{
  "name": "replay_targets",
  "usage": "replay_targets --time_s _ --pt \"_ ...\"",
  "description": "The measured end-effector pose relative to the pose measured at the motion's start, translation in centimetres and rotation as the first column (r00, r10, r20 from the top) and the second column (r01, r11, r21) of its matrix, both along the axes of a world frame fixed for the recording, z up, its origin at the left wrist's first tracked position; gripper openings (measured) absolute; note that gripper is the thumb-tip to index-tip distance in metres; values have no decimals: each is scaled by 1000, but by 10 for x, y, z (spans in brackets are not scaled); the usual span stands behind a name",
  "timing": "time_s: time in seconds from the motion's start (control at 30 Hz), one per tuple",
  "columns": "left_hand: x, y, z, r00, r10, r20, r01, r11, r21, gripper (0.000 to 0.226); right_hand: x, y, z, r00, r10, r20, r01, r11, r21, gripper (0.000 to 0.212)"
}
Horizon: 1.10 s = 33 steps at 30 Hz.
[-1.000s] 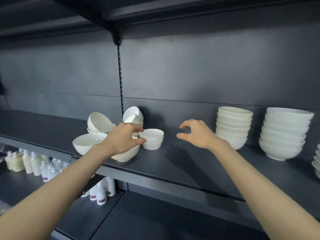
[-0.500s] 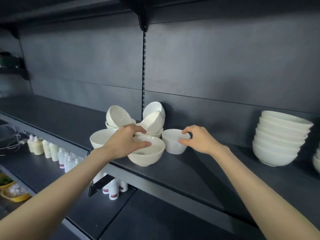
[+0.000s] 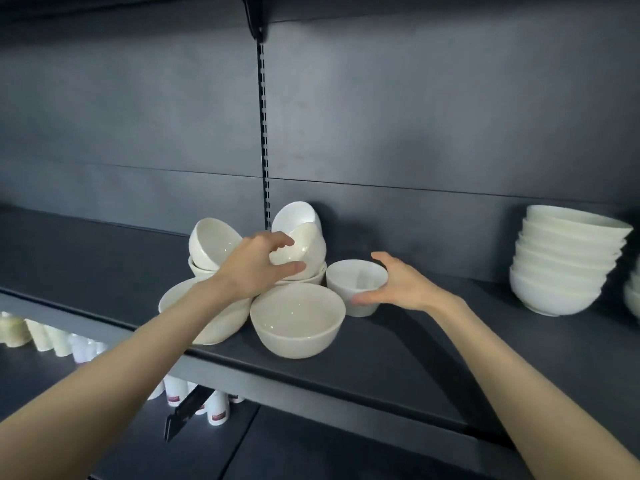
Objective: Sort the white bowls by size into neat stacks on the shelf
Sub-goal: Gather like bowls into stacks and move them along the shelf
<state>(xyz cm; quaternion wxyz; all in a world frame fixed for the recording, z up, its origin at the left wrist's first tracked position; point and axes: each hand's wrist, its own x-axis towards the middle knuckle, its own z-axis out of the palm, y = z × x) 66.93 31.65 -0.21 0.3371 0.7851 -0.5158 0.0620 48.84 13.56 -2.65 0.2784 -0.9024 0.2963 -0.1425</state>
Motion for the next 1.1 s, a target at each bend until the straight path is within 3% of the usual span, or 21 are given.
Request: replay_targets --time_s 0.17,0.43,0.67,0.83,1.1 --pt "33 -14 10 996 -91 -14 90 996 -21 48 8 1 -11 986 -118 117 94 977 192 117" --pt "85 -41 31 992 -122 -43 122 993 -3 48 11 -3 -1 897 -335 290 294 940 174 113" --pt "136 -76 64 990 -117 -77 124 988 95 50 47 -17 46 851 -333 407 327 941 87 115" --pt "168 -98 73 984 -159 -78 173 954 246 44 87 -27 66 850 -260 458 246 965 90 107" --pt "208 -134 61 903 -258 -344 385 841 380 39 136 -40 79 868 -193 458 183 981 65 114"
